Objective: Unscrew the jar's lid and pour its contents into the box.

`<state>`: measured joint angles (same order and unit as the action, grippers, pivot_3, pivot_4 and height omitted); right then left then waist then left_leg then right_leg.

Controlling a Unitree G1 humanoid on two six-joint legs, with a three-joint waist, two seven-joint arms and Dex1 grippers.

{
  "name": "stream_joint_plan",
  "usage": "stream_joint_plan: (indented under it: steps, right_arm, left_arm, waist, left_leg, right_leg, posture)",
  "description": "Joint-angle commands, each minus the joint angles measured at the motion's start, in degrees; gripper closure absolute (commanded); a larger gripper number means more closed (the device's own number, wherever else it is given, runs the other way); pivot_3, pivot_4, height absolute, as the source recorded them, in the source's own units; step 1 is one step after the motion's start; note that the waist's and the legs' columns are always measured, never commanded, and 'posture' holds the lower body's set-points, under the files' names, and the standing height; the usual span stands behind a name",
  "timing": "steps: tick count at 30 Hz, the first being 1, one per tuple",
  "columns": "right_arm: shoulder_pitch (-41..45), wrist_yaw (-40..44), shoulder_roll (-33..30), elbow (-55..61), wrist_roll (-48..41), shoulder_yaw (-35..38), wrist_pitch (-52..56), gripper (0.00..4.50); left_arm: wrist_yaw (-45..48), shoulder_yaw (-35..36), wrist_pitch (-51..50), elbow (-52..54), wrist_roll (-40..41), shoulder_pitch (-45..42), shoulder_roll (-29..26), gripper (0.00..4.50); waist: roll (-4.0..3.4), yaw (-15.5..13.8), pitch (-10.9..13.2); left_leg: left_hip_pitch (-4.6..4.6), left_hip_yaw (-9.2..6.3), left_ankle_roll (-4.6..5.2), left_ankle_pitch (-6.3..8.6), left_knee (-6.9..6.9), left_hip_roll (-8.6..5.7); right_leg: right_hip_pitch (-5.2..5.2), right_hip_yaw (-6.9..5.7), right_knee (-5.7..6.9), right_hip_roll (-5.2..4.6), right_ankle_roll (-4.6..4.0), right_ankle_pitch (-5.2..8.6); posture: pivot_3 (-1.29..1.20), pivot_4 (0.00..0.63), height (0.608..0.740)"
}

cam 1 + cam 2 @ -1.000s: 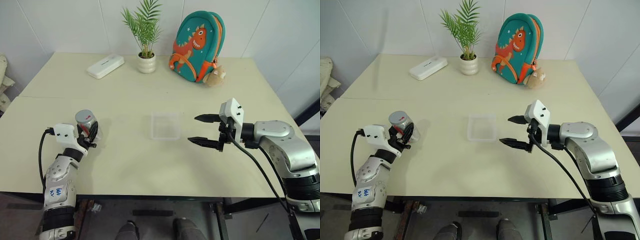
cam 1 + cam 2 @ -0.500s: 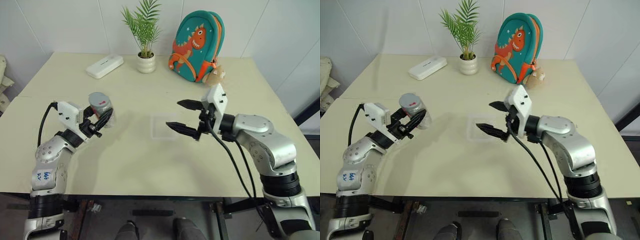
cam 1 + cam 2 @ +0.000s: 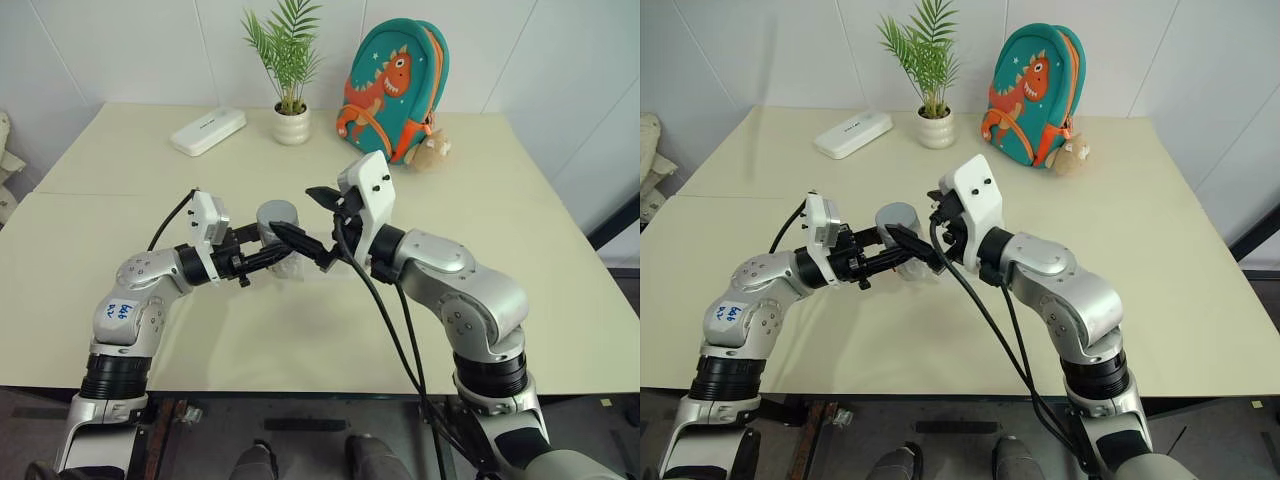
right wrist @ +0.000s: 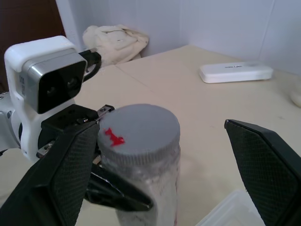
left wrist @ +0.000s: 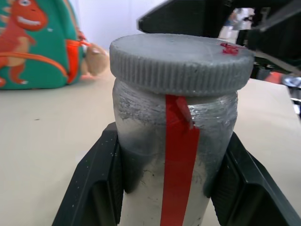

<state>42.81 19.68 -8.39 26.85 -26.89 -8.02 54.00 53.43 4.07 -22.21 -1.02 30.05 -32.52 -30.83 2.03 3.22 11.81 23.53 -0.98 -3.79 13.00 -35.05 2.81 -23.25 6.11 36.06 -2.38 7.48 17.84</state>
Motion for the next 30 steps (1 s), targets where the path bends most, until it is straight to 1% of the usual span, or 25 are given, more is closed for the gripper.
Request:
stream_joint_plan:
  steps: [1, 5, 12, 30]
  right_arm:
    - [-0.7, -3.5, 2.7, 3.4, 0.1, -1.3, 0.6, 0.0]
    - [-1.0, -4.4, 2.3, 2.3, 2.7, -2.9, -1.2, 0.0]
    - [-0.6, -4.4, 1.8, -0.3, 6.1, -3.8, -4.8, 0.0]
    - [-0.8, -1.9, 1.5, 0.6, 5.1, -3.9, -4.7, 0.0]
  left_arm:
    - [3.4, -0.9, 0.5, -1.4, 0.2, -3.1, -0.1, 2.56]
    - [6.2, -2.0, 0.2, -2.8, 0.2, -4.2, -0.3, 2.56]
    - [8.0, -2.2, 0.3, -4.1, 0.1, -5.7, -0.1, 2.56]
    - [8.9, -1.6, 2.9, -5.4, -1.4, -5.5, 0.0, 2.56]
  waist:
    - [0.0, 0.1, 0.0]
    - [0.0, 0.1, 0.0]
    - [0.0, 0.0, 0.0]
    - [0.0, 0.1, 0.0]
  left_leg:
    - [0.16, 0.01, -0.01, -0.02, -0.02, 0.0]
    - [0.54, 0.0, -0.04, -0.11, -0.13, -0.01]
    - [0.54, 0.0, 0.0, -0.16, -0.13, -0.02]
    - [0.55, -0.01, 0.0, -0.17, -0.13, -0.01]
  right_leg:
    - [-0.21, 0.02, 0.12, 0.0, 0.0, 0.0]
    - [-0.67, 0.05, 0.41, 0.01, 0.0, 0.0]
    - [-0.68, 0.05, 0.46, 0.03, 0.0, 0.0]
    - [-0.7, 0.05, 0.48, 0.04, 0.0, 0.0]
  posture:
    - [0.0, 0.15, 0.74]
    - [0.0, 0.15, 0.74]
    - [0.0, 0.15, 0.74]
    - [0.0, 0.15, 0.74]
